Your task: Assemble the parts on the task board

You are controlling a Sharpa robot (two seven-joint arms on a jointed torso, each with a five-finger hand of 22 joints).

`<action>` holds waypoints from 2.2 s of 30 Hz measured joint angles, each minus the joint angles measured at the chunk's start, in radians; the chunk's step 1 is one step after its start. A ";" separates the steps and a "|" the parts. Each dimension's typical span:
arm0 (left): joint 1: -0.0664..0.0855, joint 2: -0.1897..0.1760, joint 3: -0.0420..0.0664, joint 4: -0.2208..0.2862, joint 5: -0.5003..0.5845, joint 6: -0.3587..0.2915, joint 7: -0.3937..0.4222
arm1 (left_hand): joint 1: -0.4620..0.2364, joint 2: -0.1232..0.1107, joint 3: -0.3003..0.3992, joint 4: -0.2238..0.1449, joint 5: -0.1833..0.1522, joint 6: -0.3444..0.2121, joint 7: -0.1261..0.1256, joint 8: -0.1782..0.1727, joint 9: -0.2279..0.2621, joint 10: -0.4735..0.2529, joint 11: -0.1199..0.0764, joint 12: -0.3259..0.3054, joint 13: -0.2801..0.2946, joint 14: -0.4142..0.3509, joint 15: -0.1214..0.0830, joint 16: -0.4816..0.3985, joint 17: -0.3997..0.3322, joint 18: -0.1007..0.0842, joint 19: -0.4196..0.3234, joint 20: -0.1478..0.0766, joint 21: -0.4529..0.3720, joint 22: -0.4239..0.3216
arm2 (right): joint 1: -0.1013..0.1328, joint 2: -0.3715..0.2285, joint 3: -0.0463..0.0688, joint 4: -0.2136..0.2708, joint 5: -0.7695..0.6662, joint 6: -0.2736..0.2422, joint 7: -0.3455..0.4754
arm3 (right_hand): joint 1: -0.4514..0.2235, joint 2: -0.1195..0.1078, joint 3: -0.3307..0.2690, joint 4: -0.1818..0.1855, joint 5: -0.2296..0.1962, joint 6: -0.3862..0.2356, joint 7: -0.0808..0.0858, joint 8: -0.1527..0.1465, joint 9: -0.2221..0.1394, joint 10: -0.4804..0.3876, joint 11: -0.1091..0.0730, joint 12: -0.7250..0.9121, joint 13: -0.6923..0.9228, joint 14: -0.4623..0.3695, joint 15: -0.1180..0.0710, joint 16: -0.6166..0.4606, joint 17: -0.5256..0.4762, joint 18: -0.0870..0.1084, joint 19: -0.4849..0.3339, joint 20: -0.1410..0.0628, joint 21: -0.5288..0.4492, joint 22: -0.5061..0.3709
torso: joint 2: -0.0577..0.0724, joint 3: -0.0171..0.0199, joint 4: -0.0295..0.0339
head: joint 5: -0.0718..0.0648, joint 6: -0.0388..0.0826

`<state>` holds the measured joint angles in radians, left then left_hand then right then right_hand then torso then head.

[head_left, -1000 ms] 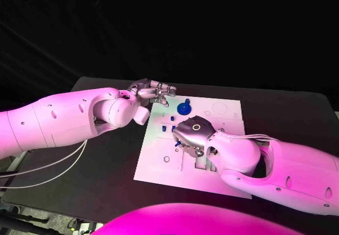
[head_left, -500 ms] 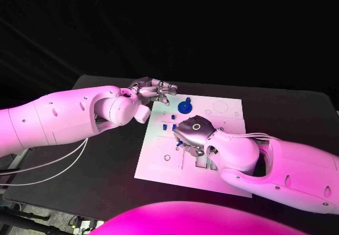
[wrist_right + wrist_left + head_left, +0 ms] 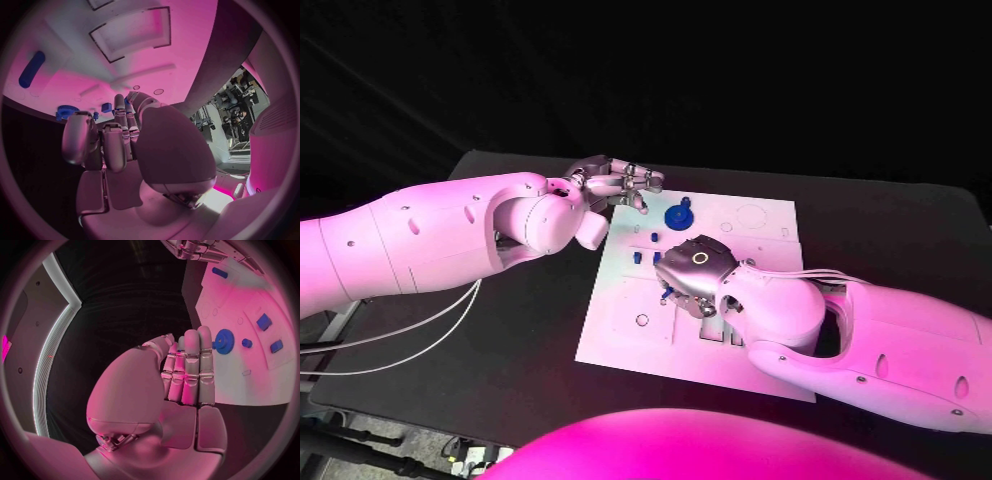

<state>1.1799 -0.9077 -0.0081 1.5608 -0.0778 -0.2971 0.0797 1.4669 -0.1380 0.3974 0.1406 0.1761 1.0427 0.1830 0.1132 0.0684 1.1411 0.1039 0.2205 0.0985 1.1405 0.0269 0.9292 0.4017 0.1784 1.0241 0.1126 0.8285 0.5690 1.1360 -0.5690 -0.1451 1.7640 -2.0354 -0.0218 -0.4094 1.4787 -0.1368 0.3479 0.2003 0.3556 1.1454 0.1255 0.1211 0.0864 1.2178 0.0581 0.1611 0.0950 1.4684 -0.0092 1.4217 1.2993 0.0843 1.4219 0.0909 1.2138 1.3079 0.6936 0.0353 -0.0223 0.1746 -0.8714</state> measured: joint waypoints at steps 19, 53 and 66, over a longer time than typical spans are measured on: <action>0.000 -0.001 0.000 0.002 0.000 0.001 -0.001 | 0.000 0.000 -0.003 -0.003 0.000 -0.001 -0.001 0.000 0.000 0.000 0.000 0.004 0.000 0.000 0.000 0.000 -0.001 0.000 0.000 0.000 -0.004 -0.002 | -0.003 0.007 -0.005 -0.009 0.008 0.011 0.002 | -0.004 -0.004 0.000 0.000 -0.005 0.002 0.002 -0.002 0.001 0.004 0.004 0.000 0.000 0.000 0.000 0.000 -0.002 0.000 0.000 0.000 0.000 0.000 | 0.000 0.0000 -0.0003 | 0.004 -0.001; 0.000 -0.003 0.000 0.004 -0.003 0.002 -0.006 | 0.000 0.000 -0.003 -0.003 0.000 -0.001 -0.001 0.000 0.000 0.000 0.000 0.004 0.000 0.000 0.000 0.000 -0.001 0.000 0.000 0.000 -0.004 -0.002 | -0.003 0.016 -0.007 -0.014 0.013 0.037 0.004 | -0.009 0.001 0.003 -0.003 -0.005 0.005 -0.001 0.003 0.001 0.004 0.004 0.000 0.000 0.000 0.000 0.000 -0.002 0.000 0.004 -0.004 0.000 -0.001 | 0.000 -0.0003 -0.0001 | 0.005 -0.001; 0.000 -0.004 0.000 0.005 -0.004 0.003 -0.008 | 0.000 0.000 -0.003 -0.003 0.000 -0.002 -0.002 0.000 0.000 0.000 0.000 0.004 0.000 0.000 0.000 0.000 -0.001 0.000 0.000 0.000 -0.004 -0.002 | -0.003 0.020 -0.007 -0.014 0.012 0.044 0.002 | -0.009 0.001 0.003 -0.003 -0.006 0.007 -0.003 0.002 0.003 0.007 0.000 0.000 0.000 -0.004 -0.004 0.000 -0.002 0.000 0.004 -0.004 0.000 0.000 | 0.000 -0.0002 -0.0003 | 0.006 -0.001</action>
<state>1.1803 -0.9115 -0.0079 1.5658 -0.0817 -0.2944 0.0717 1.4669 -0.1380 0.3946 0.1378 0.1761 1.0411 0.1814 0.1133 0.0684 1.1411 0.1039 0.2248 0.0985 1.1404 0.0269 0.9292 0.4011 0.1784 1.0241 0.1126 0.8248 0.5674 1.1334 -0.5492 -0.1522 1.7498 -2.0233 0.0223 -0.4073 1.4697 -0.1361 0.3506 0.1974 0.3498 1.1521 0.1229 0.1235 0.0891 1.2250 0.0581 0.1611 0.0951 1.4647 -0.0128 1.4217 1.2973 0.0844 1.4255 0.0874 1.2137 1.3080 0.6933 0.0351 -0.0226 0.1809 -0.8728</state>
